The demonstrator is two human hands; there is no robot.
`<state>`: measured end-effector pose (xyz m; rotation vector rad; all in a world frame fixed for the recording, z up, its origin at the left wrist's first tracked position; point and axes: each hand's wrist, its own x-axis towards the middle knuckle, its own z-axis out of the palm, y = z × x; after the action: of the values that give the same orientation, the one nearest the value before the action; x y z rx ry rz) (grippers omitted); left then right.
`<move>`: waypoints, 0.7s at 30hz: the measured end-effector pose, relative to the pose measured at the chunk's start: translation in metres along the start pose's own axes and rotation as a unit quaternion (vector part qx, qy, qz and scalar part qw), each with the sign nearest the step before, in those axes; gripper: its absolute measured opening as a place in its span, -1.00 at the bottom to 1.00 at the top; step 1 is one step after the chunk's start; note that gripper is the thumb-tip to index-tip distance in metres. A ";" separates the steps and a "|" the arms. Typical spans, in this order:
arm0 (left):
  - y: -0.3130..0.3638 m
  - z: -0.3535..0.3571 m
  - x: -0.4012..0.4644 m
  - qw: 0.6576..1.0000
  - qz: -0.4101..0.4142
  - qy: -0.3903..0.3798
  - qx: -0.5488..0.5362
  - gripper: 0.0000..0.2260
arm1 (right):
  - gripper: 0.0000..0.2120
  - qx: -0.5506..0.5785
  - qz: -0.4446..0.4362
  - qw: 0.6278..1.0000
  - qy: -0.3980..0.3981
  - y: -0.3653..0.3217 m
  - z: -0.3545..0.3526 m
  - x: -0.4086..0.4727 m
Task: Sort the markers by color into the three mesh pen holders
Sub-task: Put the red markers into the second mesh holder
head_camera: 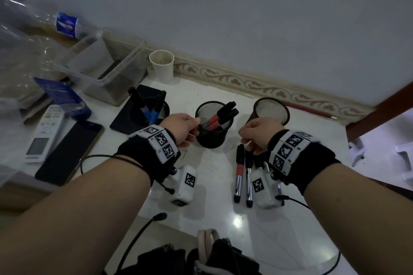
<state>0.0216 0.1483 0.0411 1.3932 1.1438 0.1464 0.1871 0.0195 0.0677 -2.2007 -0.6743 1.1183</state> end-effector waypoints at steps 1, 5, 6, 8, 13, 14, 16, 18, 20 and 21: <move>0.000 0.001 0.000 1.000 0.000 -0.001 0.000 -0.78 | -0.96 -0.007 0.014 1.000 -0.004 0.003 0.003 -0.001; -0.001 0.003 -0.001 1.000 0.006 0.002 -0.020 -0.77 | -0.92 -0.044 0.076 0.996 -0.015 0.010 0.016 0.002; 0.000 0.003 -0.001 1.000 0.007 0.001 -0.022 -0.77 | -0.91 -0.057 0.090 0.994 -0.017 0.012 0.018 0.003; 0.000 0.002 -0.001 1.000 0.009 -0.002 -0.021 -0.77 | -0.87 -0.087 0.098 0.991 -0.013 0.016 0.019 0.006; 0.000 0.001 -0.001 1.000 0.009 -0.012 -0.020 -0.78 | -0.70 -0.198 0.063 0.978 0.013 0.018 0.023 0.007; 0.000 0.000 0.000 1.000 0.009 -0.012 -0.019 -0.78 | -0.70 -0.240 0.054 0.969 0.013 0.014 0.026 0.005; 0.000 0.000 0.000 1.000 0.010 -0.012 -0.016 -0.78 | -0.69 -0.284 0.035 0.958 0.009 0.009 0.031 0.001; -0.001 -0.001 0.000 1.000 0.012 -0.015 -0.016 -0.78 | -0.67 -0.308 0.024 0.951 0.000 0.009 0.036 0.000; -0.002 -0.002 0.000 1.000 0.014 -0.019 -0.016 -0.78 | -0.68 -0.318 0.018 0.948 0.002 0.012 0.039 -0.001; -0.002 -0.002 0.000 1.000 0.015 -0.020 -0.016 -0.78 | -0.69 -0.321 0.017 0.947 0.003 0.012 0.040 -0.002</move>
<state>0.0187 0.1491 0.0400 1.3792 1.0834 0.1578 0.1551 0.0201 0.0411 -2.7551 -1.1240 0.9980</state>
